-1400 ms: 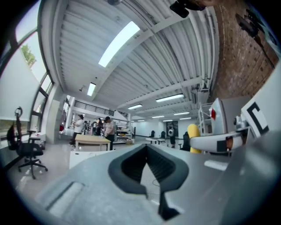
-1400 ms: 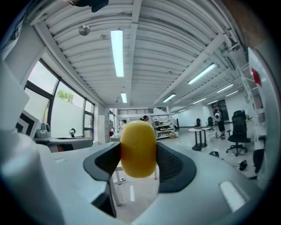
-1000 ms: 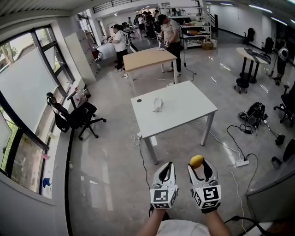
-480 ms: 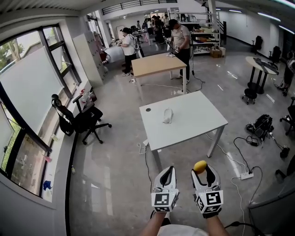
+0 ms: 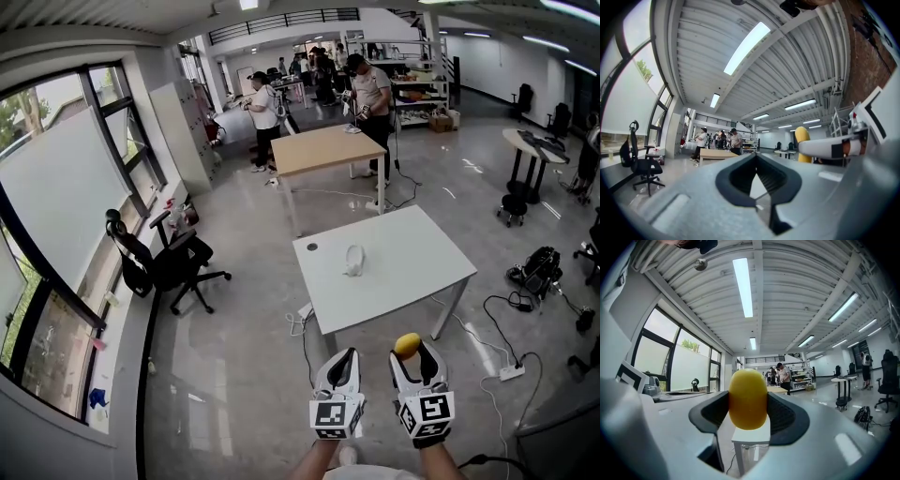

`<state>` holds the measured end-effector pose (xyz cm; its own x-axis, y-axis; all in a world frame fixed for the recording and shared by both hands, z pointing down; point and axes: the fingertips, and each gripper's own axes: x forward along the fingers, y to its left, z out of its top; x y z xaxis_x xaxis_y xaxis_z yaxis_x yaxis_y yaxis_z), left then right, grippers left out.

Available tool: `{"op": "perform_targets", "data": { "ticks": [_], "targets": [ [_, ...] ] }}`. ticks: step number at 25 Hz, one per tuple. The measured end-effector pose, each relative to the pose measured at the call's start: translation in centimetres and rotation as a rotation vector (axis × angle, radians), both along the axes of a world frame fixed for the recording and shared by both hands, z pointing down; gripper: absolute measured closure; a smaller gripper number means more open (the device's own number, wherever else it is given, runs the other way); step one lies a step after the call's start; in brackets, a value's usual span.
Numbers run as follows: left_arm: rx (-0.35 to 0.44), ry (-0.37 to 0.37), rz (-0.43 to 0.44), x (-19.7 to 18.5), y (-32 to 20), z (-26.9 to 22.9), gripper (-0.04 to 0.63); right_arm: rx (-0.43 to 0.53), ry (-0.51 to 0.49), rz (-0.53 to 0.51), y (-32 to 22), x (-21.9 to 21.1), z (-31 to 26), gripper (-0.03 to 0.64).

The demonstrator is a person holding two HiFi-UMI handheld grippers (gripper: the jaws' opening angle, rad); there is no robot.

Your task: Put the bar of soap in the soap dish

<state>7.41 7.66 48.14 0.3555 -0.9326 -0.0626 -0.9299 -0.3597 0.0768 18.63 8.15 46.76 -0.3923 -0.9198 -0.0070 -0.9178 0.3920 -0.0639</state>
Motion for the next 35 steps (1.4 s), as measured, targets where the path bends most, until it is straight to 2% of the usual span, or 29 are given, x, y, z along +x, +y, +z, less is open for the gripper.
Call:
{"op": "perform_targets", "data": {
  "ticks": [8, 15, 20, 24, 35],
  "targets": [
    [0.016, 0.003, -0.033, -5.3, -2.5, 0.4, 0.592, 0.008, 0.006, -0.027, -2.6, -5.2, 0.0, 0.356],
    [-0.043, 0.034, -0.063, -8.2, -3.6, 1.9, 0.592, -0.047, 0.022, -0.065, -4.0, -8.3, 2.2, 0.356],
    [-0.050, 0.031, -0.085, -9.8, -5.1, 3.0, 0.592, -0.056, 0.025, -0.101, -6.1, -10.3, 2.9, 0.356],
    [-0.046, 0.015, -0.139, -12.6, -7.7, 3.4, 0.591, -0.052, 0.019, -0.147, -9.3, -12.9, 2.7, 0.356],
    [-0.011, -0.009, -0.265, -18.9, -16.9, 0.5, 0.591, -0.018, -0.017, -0.291, -20.4, -20.1, 0.7, 0.356]
  ]
}}
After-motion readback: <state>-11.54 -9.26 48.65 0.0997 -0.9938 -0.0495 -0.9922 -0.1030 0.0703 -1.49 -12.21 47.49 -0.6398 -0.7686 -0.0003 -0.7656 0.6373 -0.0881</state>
